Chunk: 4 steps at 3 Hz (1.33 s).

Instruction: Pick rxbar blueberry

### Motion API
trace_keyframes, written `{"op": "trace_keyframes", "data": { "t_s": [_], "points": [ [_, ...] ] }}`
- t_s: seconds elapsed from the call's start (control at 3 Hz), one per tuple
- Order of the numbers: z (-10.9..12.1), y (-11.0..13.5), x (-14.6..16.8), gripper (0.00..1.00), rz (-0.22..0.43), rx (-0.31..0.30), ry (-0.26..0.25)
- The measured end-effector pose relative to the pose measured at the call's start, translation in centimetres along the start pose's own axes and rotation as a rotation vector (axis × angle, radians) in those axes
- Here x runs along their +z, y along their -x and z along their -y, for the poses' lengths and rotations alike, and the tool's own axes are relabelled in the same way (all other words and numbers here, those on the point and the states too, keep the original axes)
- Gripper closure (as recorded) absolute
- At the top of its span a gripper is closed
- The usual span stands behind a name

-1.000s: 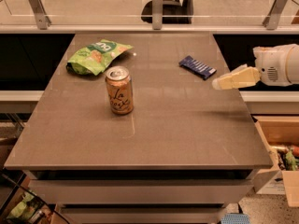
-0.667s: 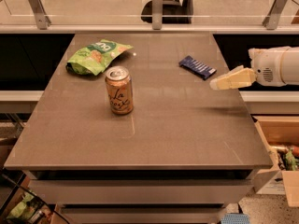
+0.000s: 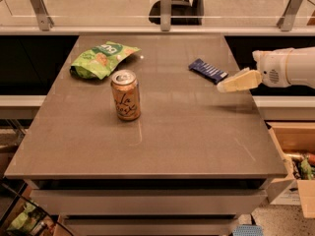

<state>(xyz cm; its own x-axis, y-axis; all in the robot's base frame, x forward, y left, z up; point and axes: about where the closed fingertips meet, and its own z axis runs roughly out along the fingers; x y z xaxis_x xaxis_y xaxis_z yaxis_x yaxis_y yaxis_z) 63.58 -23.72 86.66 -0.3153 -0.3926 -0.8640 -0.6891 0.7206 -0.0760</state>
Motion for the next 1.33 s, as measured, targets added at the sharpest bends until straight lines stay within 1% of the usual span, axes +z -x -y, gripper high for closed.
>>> {"op": "trace_keyframes", "data": {
  "t_s": [0.33,0.67,1.0,1.33],
  "points": [
    [0.6,0.0,1.4,0.0,0.003,0.001,0.022],
    [1.1,-0.3,2.8,0.0,0.01,0.013,0.032],
    [0.7,-2.1,5.2,0.0,-0.002,0.053,0.031],
    [0.4,-1.7,6.0,0.0,0.008,0.05,0.029]
  ]
}}
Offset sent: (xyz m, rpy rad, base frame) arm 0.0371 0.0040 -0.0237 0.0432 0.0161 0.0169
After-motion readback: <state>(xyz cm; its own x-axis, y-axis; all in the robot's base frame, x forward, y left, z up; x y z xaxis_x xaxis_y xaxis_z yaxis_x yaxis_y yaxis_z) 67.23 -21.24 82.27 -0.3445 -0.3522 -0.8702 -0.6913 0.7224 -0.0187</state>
